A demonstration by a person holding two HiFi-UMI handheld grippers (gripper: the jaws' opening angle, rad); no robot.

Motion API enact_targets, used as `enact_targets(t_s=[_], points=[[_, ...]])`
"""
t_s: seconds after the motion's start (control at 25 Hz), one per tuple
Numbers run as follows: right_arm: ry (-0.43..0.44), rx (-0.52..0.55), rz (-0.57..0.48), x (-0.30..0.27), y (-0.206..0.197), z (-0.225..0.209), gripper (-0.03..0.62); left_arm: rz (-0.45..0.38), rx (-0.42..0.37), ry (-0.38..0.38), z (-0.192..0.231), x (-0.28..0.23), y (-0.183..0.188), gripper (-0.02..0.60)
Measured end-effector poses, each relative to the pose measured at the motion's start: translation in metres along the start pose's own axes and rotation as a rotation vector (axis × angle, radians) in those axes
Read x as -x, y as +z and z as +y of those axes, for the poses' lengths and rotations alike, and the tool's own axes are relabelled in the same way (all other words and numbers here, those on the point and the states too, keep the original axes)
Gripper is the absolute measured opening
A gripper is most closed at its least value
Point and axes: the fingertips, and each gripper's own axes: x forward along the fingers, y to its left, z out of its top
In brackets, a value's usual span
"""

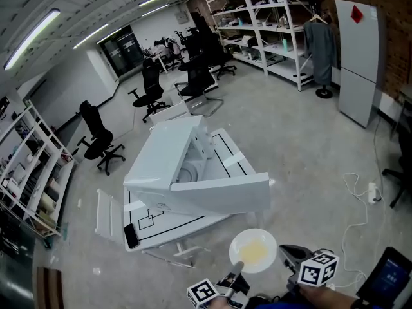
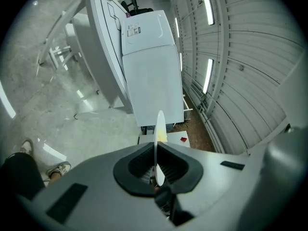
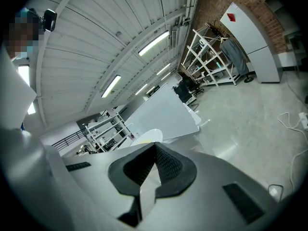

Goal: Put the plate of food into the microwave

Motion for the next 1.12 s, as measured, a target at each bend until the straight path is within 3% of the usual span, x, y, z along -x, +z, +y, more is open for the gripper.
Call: enact_targets(t_s=[1.12], points=[[-0.042,-0.042,-0.067,0.060,0.127,-0.184,0.000,0.061,0.000,0.001,-0.043,-0.211,-0.089,0.017]])
